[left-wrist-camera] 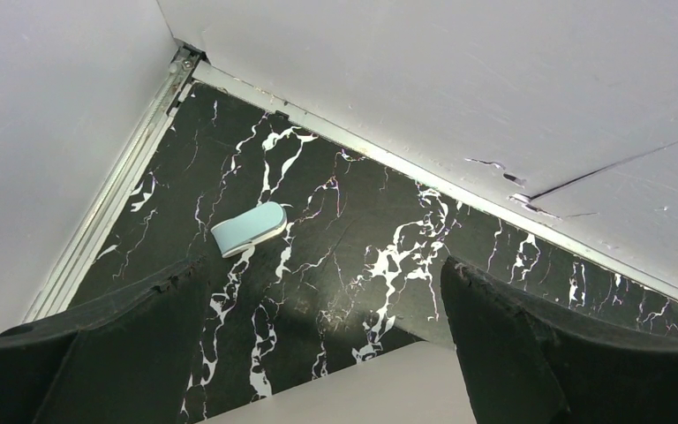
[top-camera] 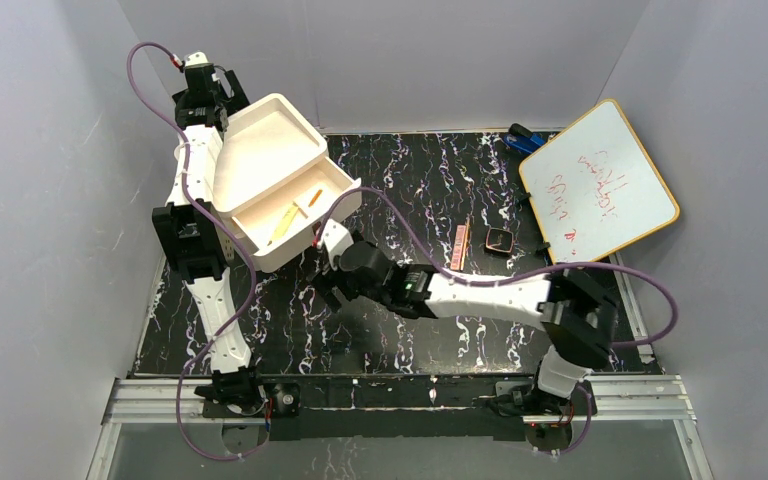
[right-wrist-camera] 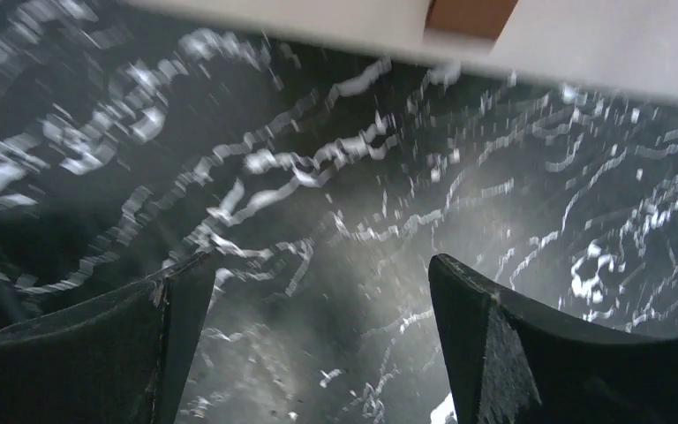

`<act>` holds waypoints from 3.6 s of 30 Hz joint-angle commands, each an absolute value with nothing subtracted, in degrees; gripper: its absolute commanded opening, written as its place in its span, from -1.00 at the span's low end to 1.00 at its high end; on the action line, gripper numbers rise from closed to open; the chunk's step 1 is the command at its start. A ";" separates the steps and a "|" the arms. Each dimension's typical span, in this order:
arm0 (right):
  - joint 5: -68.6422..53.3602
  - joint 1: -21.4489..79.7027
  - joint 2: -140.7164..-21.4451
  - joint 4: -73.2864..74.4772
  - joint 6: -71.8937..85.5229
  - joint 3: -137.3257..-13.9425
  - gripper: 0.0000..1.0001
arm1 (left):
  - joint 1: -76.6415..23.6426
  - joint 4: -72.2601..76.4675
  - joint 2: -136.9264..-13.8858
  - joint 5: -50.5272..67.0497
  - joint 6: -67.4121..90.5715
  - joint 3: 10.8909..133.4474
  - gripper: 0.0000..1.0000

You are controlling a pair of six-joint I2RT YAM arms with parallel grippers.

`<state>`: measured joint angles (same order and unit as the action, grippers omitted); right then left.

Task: Organize the makeup

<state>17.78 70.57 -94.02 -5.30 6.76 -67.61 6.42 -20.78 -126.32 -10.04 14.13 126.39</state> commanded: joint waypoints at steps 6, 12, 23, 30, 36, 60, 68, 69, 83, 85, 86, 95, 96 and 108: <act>24.51 70.23 -106.36 -11.67 -2.68 -79.10 0.97 | 5.54 -22.34 -125.01 -7.73 13.82 127.82 0.97; 23.90 70.14 -112.89 -10.42 -8.16 -89.66 0.97 | 5.58 -22.34 -124.80 -7.82 13.62 127.70 0.97; 18.78 65.22 -126.44 -7.19 -11.82 -111.83 0.97 | 5.54 -22.57 -125.56 -7.17 13.91 128.21 0.97; 14.99 62.40 -130.59 -5.57 -11.08 -119.51 0.97 | 5.54 -22.59 -125.51 -7.19 13.80 128.19 0.97; 15.42 61.93 -126.44 -10.91 -8.10 -106.50 0.97 | 5.57 -22.57 -125.73 -7.27 13.71 128.23 0.97; 13.04 58.79 -128.13 -20.21 -2.11 -101.30 0.31 | 5.45 -22.59 -126.66 -6.89 13.80 128.58 0.97; 8.79 58.70 -128.73 -20.82 -0.54 -102.06 0.31 | 5.45 -22.59 -126.61 -7.01 13.71 128.58 0.97; 8.57 58.71 -128.85 -20.84 -0.45 -102.24 0.27 | 5.45 -22.59 -126.58 -6.96 13.71 128.52 0.97; 9.16 58.62 -129.02 -19.41 -0.44 -102.93 -0.97 | 5.45 -22.59 -126.38 -7.27 13.49 128.50 0.97; 9.47 58.58 -127.36 -20.19 -0.44 -99.14 -0.97 | 5.45 -22.60 -126.48 -7.21 13.45 128.50 0.97; 9.82 58.62 -126.40 -20.76 -0.44 -97.10 -0.97 | 5.45 -22.60 -126.48 -7.21 13.45 128.50 0.97; 12.32 58.69 -115.75 -24.65 4.27 -76.79 -0.97 | 5.45 -22.73 -126.99 -7.18 13.61 128.80 0.97; 12.13 58.83 -114.48 -24.88 5.03 -74.63 -0.97 | 5.45 -22.76 -127.02 -7.05 13.62 128.84 0.97; 15.36 62.62 -102.55 -22.76 8.88 -59.05 -0.97 | 5.36 -22.94 -127.45 -7.03 13.63 129.20 0.97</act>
